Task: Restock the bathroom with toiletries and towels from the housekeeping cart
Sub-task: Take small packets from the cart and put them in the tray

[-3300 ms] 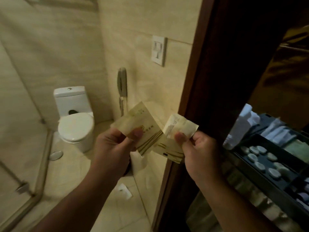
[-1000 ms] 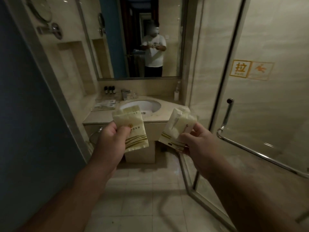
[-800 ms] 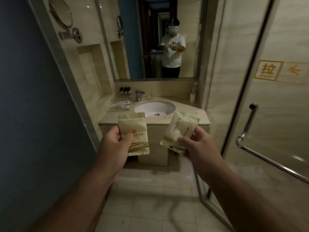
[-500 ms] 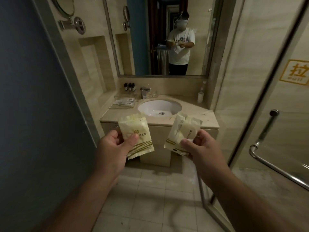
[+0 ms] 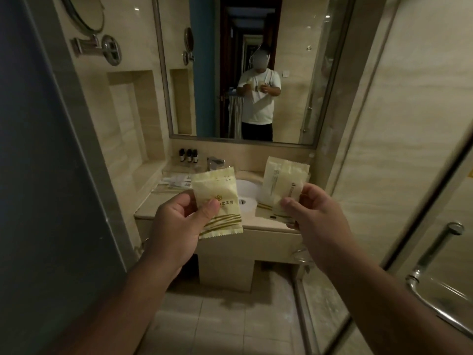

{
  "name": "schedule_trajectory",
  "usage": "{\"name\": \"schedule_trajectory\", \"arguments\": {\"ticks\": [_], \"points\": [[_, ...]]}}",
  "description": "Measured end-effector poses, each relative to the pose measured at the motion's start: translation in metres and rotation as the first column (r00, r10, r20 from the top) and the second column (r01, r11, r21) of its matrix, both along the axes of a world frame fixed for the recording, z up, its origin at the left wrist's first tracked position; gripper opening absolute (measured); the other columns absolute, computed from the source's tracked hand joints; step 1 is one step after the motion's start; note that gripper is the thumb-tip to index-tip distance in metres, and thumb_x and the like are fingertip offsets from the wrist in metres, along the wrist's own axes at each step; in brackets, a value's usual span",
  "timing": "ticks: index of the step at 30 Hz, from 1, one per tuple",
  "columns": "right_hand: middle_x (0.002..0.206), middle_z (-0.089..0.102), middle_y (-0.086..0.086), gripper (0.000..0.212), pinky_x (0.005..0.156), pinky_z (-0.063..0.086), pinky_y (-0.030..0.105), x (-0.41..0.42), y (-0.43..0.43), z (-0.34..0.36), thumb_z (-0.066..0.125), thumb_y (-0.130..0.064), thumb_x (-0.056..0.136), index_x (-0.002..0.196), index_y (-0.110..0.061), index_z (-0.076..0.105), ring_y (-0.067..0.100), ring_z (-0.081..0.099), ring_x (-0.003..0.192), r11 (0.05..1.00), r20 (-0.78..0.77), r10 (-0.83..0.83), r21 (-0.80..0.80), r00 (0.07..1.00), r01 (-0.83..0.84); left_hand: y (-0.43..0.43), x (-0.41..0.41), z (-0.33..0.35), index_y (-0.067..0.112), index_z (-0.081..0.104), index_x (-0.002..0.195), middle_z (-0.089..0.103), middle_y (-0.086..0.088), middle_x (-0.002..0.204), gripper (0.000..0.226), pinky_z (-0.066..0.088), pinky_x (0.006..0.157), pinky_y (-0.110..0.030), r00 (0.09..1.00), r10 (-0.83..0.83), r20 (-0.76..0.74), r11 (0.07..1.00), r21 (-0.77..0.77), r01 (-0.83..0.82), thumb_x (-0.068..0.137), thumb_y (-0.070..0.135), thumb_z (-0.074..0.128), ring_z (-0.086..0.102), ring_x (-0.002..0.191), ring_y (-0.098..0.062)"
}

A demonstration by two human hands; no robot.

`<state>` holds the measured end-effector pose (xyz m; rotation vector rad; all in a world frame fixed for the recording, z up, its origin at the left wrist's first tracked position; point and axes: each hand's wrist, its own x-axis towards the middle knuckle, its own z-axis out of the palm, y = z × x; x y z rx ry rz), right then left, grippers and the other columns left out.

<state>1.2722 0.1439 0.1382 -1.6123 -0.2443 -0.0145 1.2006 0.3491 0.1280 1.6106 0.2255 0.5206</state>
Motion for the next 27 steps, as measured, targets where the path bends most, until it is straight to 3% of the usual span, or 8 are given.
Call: {"name": "schedule_trajectory", "arguments": {"ticks": [7,12,16,21,27], "points": [[0.105,0.072,-0.007,0.020,0.079,0.059,0.029,0.043,0.057,-0.007,0.063,-0.017,0.094,0.107,-0.032,0.061,0.009,0.070,0.095,0.999,0.017,0.029,-0.014,0.999,-0.029,0.055,0.027,-0.003,0.022,0.072,0.097,0.078,0.006,0.088,0.024,0.056,0.078,-0.030,0.997,0.080,0.009,0.996,-0.035,-0.080,0.079,0.038,0.068,0.075,0.085,-0.009],[0.097,0.075,-0.009,0.022,0.070,0.058,0.023,0.067,0.091,-0.031,0.063,-0.020,0.096,0.115,-0.029,0.062,0.005,0.071,0.087,0.998,0.001,0.054,-0.037,0.999,-0.054,0.082,0.042,-0.030,0.019,0.072,0.095,0.078,0.002,0.088,0.028,0.059,0.079,-0.040,0.984,0.159,-0.081,0.986,-0.026,-0.162,0.080,0.042,0.066,0.075,0.085,-0.014],[0.098,0.074,-0.009,0.023,0.073,0.059,0.026,0.097,0.111,-0.052,0.062,-0.021,0.096,0.117,-0.029,0.062,0.007,0.072,0.088,0.995,-0.045,0.084,-0.045,0.995,-0.086,0.096,0.063,-0.048,0.018,0.072,0.094,0.078,0.006,0.084,0.018,0.058,0.071,-0.032,0.964,0.227,-0.141,0.974,0.008,-0.228,0.090,0.035,0.066,0.075,0.079,-0.008],[0.106,0.073,-0.008,0.029,0.082,0.060,0.032,0.151,0.132,-0.067,0.063,-0.022,0.096,0.125,-0.025,0.061,0.010,0.071,0.095,0.992,-0.125,0.121,-0.022,0.985,-0.125,0.113,0.105,-0.055,0.020,0.071,0.100,0.078,0.006,0.089,0.016,0.059,0.068,-0.027,0.948,0.262,-0.182,0.963,-0.017,-0.269,0.087,0.028,0.070,0.075,0.083,-0.009],[0.102,0.074,-0.004,0.025,0.072,0.059,0.027,0.223,0.148,-0.077,0.064,-0.019,0.095,0.120,-0.024,0.064,0.012,0.072,0.091,0.975,-0.161,0.211,-0.029,0.964,-0.219,0.126,0.167,-0.062,0.009,0.069,0.093,0.078,0.000,0.086,0.023,0.059,0.076,-0.036,0.905,0.338,-0.259,0.932,-0.045,-0.361,0.082,0.028,0.074,0.076,0.082,-0.016]]}}
